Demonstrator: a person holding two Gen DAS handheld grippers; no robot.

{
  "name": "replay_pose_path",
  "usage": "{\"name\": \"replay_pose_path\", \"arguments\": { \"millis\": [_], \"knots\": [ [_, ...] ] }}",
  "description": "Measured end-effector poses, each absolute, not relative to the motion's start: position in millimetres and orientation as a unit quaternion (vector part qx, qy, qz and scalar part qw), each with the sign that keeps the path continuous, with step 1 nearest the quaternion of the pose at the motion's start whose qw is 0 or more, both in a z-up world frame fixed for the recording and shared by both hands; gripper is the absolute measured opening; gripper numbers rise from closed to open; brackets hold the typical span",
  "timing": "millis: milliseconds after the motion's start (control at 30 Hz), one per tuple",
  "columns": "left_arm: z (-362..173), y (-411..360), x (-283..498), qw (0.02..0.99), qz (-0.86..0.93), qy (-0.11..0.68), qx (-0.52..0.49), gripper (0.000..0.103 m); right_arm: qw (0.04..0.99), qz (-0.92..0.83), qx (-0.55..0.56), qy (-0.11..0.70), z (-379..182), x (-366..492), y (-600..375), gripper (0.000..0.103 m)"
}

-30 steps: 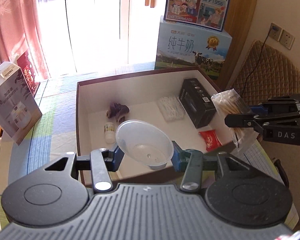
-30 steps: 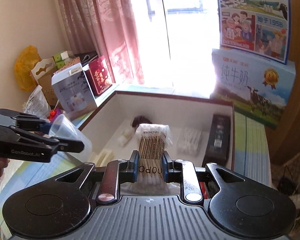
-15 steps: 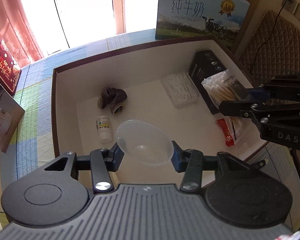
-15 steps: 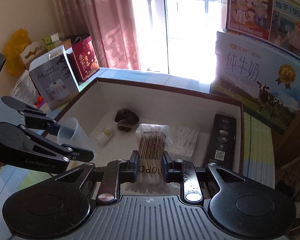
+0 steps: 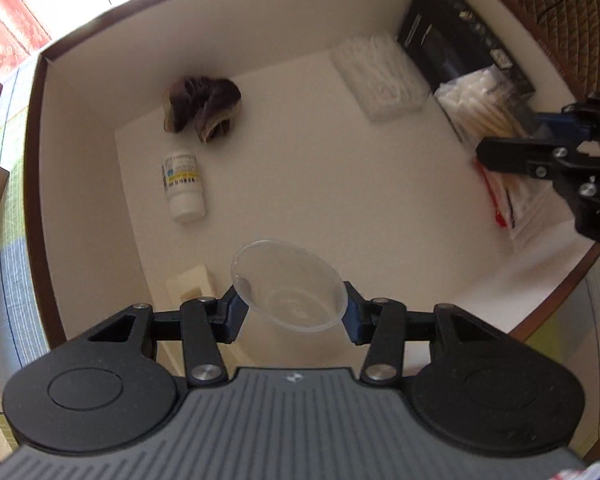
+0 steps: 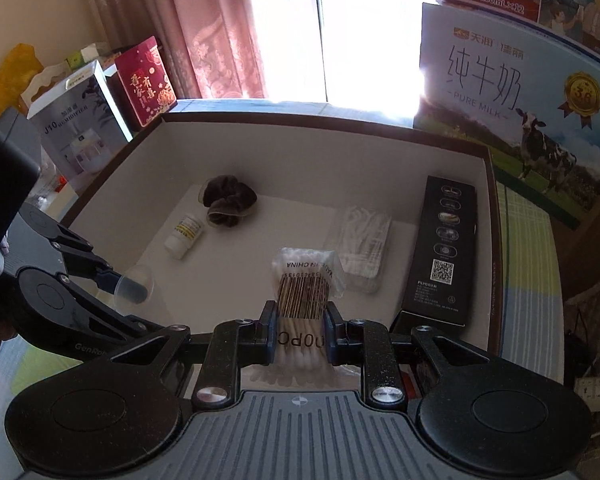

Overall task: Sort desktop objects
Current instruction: 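Carry the cup into the box with the left tool while the right tool lowers the swabs in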

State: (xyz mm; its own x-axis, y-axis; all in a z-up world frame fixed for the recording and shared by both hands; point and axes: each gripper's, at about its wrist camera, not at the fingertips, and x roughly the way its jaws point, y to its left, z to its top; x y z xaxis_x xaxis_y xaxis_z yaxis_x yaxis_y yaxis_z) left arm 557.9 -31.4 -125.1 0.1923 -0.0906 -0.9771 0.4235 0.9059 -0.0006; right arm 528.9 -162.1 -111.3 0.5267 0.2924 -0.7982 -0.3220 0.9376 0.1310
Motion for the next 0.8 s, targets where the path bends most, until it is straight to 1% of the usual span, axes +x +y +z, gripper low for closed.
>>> {"name": "replay_pose_path", "arguments": {
  "millis": [200,300,367,400,467,533,600,800],
  "knots": [
    [-129.9,-35.8,562.6,0.761,-0.169,0.608,0.15,0.042,0.869,0.169,-0.02,0.465,-120.0,531.1,-162.5,0.02],
    [-128.0,-37.1,564.1,0.766,-0.167,0.599,0.159,0.047,0.868,0.167,-0.023,0.468,-123.2,530.7,-162.6,0.02],
    [-126.0,-35.3,566.3,0.769,-0.167,0.597,0.157,0.052,0.867,0.167,-0.023,0.47,-124.6,530.7,-162.4,0.02],
    [-124.9,-34.3,567.5,0.77,-0.168,0.596,0.154,0.056,0.866,0.168,-0.023,0.47,-125.3,530.8,-162.3,0.02],
    [-122.8,-31.8,569.8,0.774,-0.165,0.593,0.149,0.058,0.865,0.167,-0.023,0.472,-126.6,531.3,-161.8,0.02],
    [-120.5,-29.8,571.3,0.776,-0.162,0.591,0.148,0.064,0.864,0.168,-0.024,0.475,-128.4,532.1,-161.8,0.02],
    [-119.5,-28.0,573.1,0.779,-0.159,0.589,0.147,0.068,0.862,0.166,-0.026,0.477,-130.1,532.7,-161.3,0.02],
    [-112.4,-23.9,574.8,0.787,-0.157,0.58,0.14,0.069,0.859,0.169,-0.028,0.482,-132.8,533.9,-159.0,0.02]
  ]
}}
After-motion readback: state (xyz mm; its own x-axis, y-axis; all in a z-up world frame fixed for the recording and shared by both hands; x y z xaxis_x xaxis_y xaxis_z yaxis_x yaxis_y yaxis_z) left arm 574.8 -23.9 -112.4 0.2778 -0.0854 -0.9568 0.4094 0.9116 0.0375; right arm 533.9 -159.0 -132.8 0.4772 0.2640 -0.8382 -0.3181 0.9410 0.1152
